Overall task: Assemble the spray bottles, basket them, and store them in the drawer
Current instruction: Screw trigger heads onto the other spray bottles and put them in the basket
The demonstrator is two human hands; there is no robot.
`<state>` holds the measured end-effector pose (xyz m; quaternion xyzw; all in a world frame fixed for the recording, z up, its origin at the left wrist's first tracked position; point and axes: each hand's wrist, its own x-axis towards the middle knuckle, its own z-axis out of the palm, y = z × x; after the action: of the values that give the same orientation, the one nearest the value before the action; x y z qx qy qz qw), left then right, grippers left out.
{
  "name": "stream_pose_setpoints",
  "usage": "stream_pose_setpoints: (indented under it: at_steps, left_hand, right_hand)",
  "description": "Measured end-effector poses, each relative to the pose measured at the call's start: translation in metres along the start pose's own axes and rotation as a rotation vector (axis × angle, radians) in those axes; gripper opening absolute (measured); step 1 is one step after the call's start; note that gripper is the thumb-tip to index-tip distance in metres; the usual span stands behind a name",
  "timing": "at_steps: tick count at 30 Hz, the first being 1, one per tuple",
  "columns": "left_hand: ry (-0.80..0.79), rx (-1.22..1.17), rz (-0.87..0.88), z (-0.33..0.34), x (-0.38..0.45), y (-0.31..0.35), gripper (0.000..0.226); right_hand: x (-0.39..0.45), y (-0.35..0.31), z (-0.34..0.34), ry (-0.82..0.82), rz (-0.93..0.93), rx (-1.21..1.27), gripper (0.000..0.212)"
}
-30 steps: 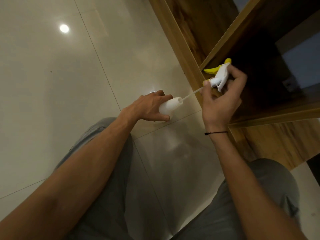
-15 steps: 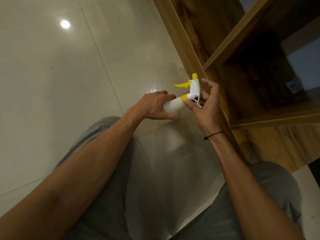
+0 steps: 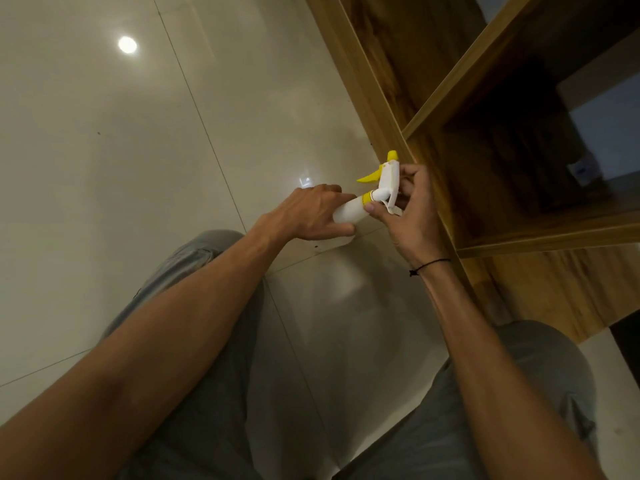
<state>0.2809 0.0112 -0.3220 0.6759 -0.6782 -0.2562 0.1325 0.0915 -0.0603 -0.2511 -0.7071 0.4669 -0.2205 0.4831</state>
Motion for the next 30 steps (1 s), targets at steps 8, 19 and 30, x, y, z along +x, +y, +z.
stream_pose_setpoints:
  at_steps: [8,19,30]
  left_hand:
    - [0.254,0.135,-0.151,0.008,0.003,0.018,0.067]
    - [0.103,-0.131,-0.104,-0.005,-0.004,-0.005,0.124]
    - [-0.383,-1.509,-0.660,-0.045,-0.011,-0.046,0.089]
  right_hand:
    - [-0.001,0.002,0.015,0.197,0.126,0.014,0.048]
    - [0.003,0.007,0.012,0.147,0.117,-0.009,0.044]
    - [0.013,0.004,-0.008,0.075,0.012,0.170,0.028]
